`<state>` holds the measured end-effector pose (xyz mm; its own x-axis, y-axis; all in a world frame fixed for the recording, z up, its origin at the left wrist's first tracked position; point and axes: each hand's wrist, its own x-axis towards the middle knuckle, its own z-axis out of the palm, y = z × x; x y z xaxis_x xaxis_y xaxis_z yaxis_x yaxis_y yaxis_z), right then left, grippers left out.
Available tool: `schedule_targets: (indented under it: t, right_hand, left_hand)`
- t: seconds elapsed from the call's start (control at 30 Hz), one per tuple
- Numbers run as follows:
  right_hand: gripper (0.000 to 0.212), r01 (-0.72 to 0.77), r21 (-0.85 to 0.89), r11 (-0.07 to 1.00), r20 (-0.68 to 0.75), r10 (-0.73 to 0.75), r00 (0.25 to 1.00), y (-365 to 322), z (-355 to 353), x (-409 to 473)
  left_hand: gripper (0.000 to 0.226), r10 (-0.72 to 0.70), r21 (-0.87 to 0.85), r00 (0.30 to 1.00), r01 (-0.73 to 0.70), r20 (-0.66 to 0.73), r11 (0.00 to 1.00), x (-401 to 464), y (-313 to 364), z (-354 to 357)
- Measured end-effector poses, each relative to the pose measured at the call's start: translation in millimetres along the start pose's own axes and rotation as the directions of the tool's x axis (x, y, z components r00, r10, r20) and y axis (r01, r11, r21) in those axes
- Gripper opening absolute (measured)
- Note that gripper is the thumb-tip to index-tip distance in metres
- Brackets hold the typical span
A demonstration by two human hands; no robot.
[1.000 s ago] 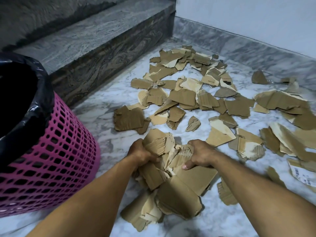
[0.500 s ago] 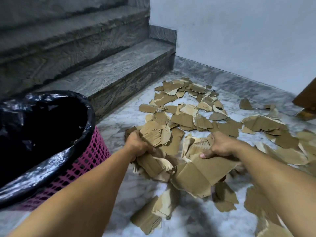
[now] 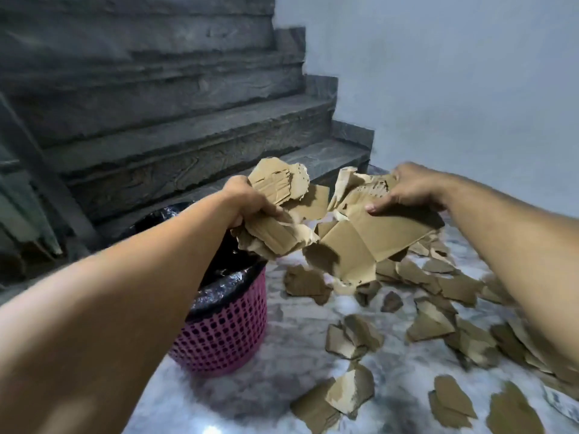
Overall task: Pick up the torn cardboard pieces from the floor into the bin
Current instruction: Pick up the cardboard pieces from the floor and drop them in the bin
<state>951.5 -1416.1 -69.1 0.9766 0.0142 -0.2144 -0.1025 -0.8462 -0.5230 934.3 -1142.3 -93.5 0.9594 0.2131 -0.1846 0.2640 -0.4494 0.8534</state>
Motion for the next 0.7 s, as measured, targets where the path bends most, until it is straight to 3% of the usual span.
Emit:
schedule_targets:
  t: [0.2,0.4,0.53,0.6,0.7]
  right_hand:
    - [0.085,0.139,0.100,0.985,-0.067,-0.133,0.989,-118.6,-9.6,15.1]
    - [0.095,0.228,0.156,0.961,-0.097,-0.215,0.972,-199.4,72.6,34.3]
    - [0.082,0.207,0.126,0.970,-0.102,-0.195,0.976,-210.3,151.8,49.3]
    - [0.060,0.211,0.060,0.976,-0.059,-0.207,0.976,-203.4,186.9,54.6]
    - [0.025,0.218,0.129,0.967,0.041,-0.225,0.974,-185.3,211.7,53.1]
  left_hand:
    - [0.064,-0.013,0.095,0.976,0.035,-0.220,0.995,-2.8,-8.6,-111.2]
    - [0.068,-0.118,0.105,0.924,0.167,-0.364,0.980,9.8,-78.9,-159.2]
    - [0.070,-0.174,0.160,0.907,0.251,-0.383,0.955,19.0,-128.8,-152.5]
    - [0.074,-0.223,0.155,0.932,0.275,-0.284,0.949,19.9,-148.0,-142.5]
    - [0.067,-0.283,0.170,0.949,0.304,-0.140,0.937,18.3,-161.9,-128.7]
